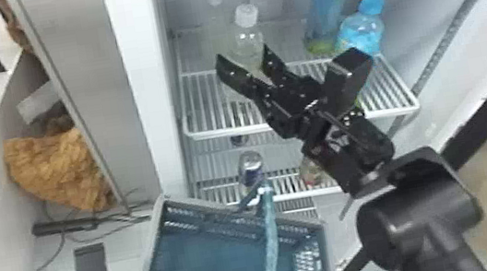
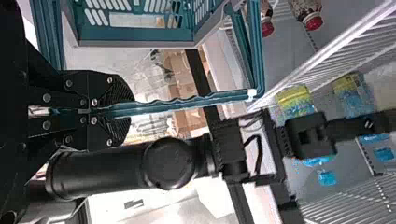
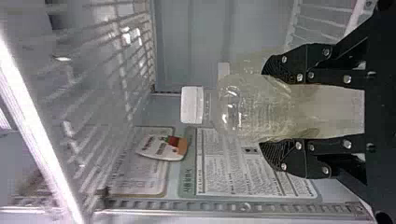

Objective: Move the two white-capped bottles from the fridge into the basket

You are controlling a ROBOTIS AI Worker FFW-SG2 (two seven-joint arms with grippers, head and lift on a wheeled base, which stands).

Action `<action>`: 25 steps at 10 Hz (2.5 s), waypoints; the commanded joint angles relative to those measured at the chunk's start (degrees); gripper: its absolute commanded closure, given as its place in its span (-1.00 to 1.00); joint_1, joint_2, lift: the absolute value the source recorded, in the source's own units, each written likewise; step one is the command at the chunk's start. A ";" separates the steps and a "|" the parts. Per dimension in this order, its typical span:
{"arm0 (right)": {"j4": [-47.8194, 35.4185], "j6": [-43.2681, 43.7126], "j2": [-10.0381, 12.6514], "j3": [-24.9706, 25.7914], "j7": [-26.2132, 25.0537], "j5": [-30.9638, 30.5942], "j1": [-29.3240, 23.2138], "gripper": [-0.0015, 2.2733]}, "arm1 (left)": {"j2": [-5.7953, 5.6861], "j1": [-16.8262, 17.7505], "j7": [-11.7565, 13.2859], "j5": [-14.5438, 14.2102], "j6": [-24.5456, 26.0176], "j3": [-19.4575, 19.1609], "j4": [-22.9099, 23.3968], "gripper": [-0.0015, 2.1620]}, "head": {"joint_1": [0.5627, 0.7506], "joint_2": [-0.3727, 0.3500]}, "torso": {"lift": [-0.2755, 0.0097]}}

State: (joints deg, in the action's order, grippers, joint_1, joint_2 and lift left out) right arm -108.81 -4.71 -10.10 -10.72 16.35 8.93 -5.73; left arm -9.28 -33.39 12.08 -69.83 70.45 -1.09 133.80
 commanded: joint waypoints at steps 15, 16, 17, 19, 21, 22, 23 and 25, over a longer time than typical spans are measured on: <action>-53.96 -49.57 2.54 17.81 0.26 3.53 -42.08 -0.08 | 0.22 -0.92 0.14 0.24 -0.14 -0.85 0.00 0.11 | 0.41 -0.94 | 0.93; -54.52 -53.79 2.54 18.15 0.88 3.53 -42.08 -0.08 | 0.22 -0.92 0.05 0.24 -0.14 -0.85 0.00 0.11 | 0.41 -0.94 | 0.93; -54.80 -60.11 2.54 18.26 1.84 3.41 -41.10 -0.08 | 0.22 -0.78 0.05 0.24 -0.14 -0.85 0.00 0.11 | 0.41 -0.94 | 0.93; -54.38 -67.43 1.93 17.81 2.72 3.41 -38.71 -0.08 | 0.22 -0.78 0.05 0.24 -0.14 -0.74 0.00 0.11 | 0.41 -0.94 | 0.93; -50.30 -71.08 0.61 16.89 4.22 7.30 -36.04 -0.09 | 0.22 -0.50 0.05 0.24 -0.14 -0.74 0.00 0.11 | 0.41 -0.94 | 0.93; -48.19 -71.36 0.08 15.98 5.27 8.10 -34.49 -0.09 | 0.22 -0.50 0.05 0.24 -0.14 -0.74 0.00 0.11 | 0.41 -0.94 | 0.93; -45.66 -72.07 -0.27 15.41 6.85 8.67 -32.80 -0.09 | 0.22 -0.36 0.05 0.24 -0.14 -0.62 0.00 0.11 | 0.41 -0.94 | 0.93; -44.82 -71.93 -0.45 14.84 7.21 8.21 -32.10 -0.52 | 0.14 -0.36 0.05 0.24 -0.14 -0.51 0.00 0.11 | 0.41 -0.94 | 0.93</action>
State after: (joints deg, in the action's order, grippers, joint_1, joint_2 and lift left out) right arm -153.76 -76.74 -10.52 4.27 23.59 17.28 -37.99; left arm -9.13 -33.75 12.13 -69.53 70.31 -1.61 133.80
